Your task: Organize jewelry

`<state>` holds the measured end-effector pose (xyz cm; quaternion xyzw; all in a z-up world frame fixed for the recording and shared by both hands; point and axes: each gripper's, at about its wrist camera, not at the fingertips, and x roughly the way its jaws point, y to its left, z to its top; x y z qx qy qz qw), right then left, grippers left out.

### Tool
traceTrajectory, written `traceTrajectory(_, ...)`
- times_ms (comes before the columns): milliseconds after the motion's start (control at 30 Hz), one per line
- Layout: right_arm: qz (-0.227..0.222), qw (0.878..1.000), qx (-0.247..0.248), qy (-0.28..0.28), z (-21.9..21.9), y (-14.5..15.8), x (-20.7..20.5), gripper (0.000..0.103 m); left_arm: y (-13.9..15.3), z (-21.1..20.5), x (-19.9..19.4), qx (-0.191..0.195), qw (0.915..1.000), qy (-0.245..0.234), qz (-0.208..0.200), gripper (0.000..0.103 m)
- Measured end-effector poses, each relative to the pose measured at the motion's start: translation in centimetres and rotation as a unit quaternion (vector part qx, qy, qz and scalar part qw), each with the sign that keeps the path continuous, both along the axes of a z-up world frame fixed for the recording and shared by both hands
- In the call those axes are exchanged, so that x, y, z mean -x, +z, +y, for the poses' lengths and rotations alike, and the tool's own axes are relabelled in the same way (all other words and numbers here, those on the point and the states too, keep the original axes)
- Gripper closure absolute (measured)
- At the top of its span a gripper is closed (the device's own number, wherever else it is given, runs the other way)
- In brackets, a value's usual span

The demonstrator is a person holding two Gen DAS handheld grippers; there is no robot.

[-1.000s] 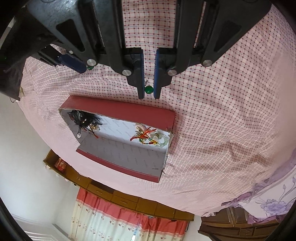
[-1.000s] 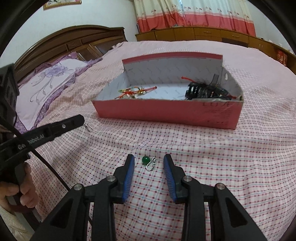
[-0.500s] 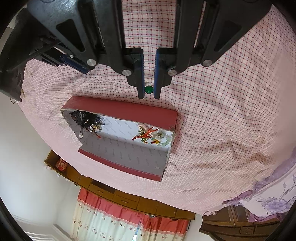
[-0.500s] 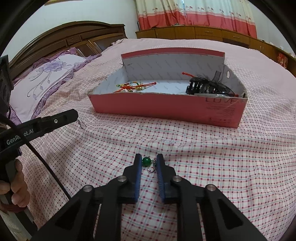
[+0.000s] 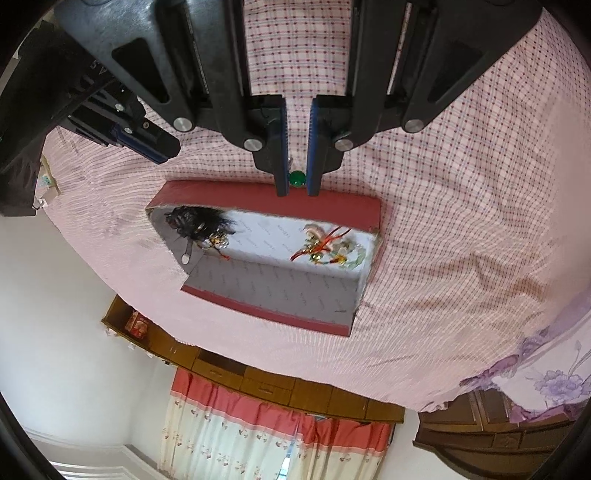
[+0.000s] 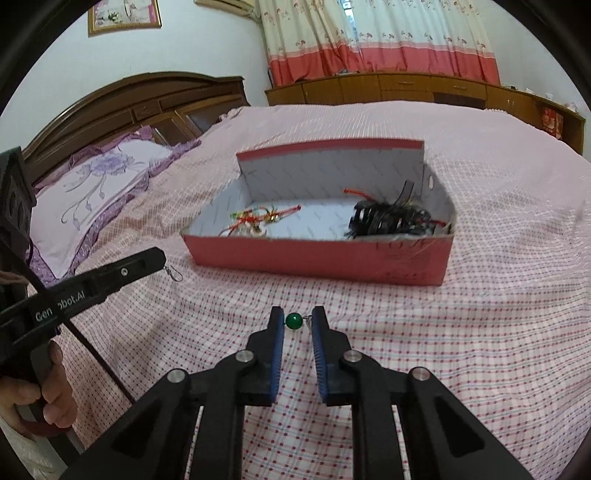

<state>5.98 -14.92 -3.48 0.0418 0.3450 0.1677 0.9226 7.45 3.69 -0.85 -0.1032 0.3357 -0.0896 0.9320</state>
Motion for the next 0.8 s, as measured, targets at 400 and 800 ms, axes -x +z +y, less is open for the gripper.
traceTrajectory(400,-0.046,0.999,-0.001,-0.014,-1.0,2.6,-1.7,0.086,1.5,-1.7,-2.4,-0.011,0.9994,-0.02,-0.025,0.103)
traceTrajectory(800,-0.095,0.995,0.016,-0.039,-1.8,4.9,-6.0,0.086,2.1,-2.7,-7.2,-0.029,0.9982,-0.019,-0.05,0.103)
